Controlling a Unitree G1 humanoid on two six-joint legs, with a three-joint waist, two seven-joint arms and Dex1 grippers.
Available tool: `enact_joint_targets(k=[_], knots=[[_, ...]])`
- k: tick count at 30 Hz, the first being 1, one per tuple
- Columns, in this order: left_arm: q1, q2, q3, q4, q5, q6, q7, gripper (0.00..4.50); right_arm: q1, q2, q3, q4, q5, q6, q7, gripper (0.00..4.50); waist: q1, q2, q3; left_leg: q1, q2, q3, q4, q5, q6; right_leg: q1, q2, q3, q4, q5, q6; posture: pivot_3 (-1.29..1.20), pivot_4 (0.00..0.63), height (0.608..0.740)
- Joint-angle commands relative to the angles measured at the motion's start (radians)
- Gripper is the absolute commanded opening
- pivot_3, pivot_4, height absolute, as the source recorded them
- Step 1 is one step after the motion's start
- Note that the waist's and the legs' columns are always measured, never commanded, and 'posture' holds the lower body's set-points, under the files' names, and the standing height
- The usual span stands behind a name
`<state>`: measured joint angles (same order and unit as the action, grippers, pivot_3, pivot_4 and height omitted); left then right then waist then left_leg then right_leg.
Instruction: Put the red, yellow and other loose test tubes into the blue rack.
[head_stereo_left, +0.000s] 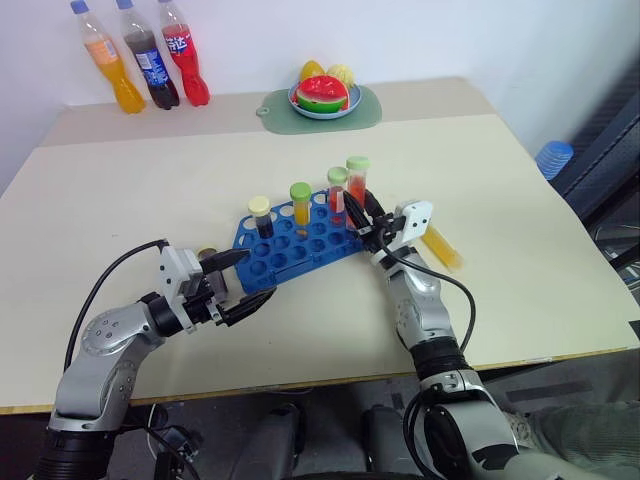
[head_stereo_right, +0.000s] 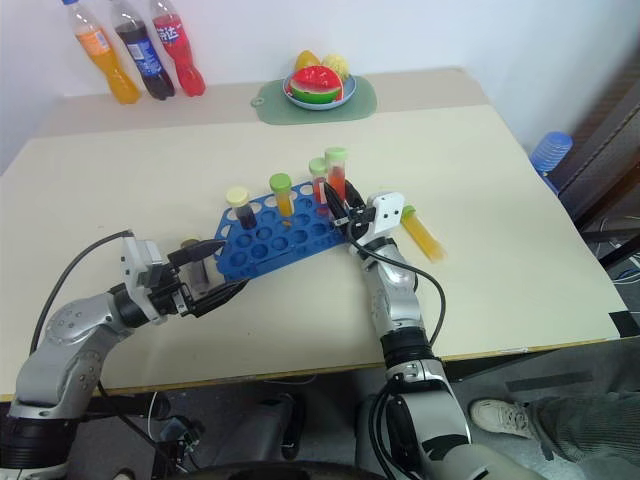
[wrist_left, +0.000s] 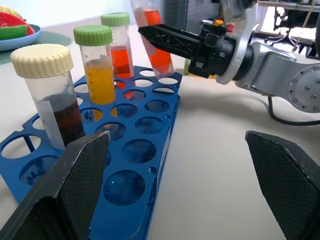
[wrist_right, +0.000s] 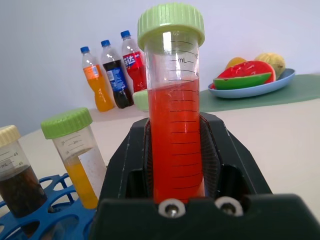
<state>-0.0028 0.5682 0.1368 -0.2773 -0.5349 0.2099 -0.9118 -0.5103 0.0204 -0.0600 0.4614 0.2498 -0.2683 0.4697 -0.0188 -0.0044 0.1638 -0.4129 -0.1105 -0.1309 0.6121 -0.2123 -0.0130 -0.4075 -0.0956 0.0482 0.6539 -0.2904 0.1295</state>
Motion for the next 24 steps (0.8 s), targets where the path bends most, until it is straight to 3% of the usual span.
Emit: enact_joint_targets(k=[1,12,24], knots=[[-0.001,0.012,0.023,-0.032,-0.014,-0.003,-0.002,4.50,0.029,0.001,0.021,-0.030,-0.008,0.005,0.006,0.80,0.000,0.000,0.000,0.000,0.000,0.000,0.000,0.000,0.000,0.000,0.000,0.000,0.000,0.000,0.000,0.00,0.150,0.740],[-0.010,0.016,0.021,-0.036,-0.018,0.007,-0.007,4.50,-0.002,0.029,0.038,0.059,-0.046,-0.040,-0.022,0.80,-0.002,0.000,0.000,0.002,0.000,0.000,-0.001,0.000,0.000,0.001,0.000,0.000,0.000,0.000,0.000,0.00,0.150,0.740],[0.008,0.022,0.028,-0.051,-0.030,0.017,-0.007,4.50,-0.055,0.026,0.011,0.384,-0.105,-0.331,-0.070,0.80,-0.002,-0.001,-0.003,0.006,0.001,0.000,-0.001,0.000,0.000,0.005,0.001,0.000,0.000,0.000,0.000,0.00,0.150,0.740]])
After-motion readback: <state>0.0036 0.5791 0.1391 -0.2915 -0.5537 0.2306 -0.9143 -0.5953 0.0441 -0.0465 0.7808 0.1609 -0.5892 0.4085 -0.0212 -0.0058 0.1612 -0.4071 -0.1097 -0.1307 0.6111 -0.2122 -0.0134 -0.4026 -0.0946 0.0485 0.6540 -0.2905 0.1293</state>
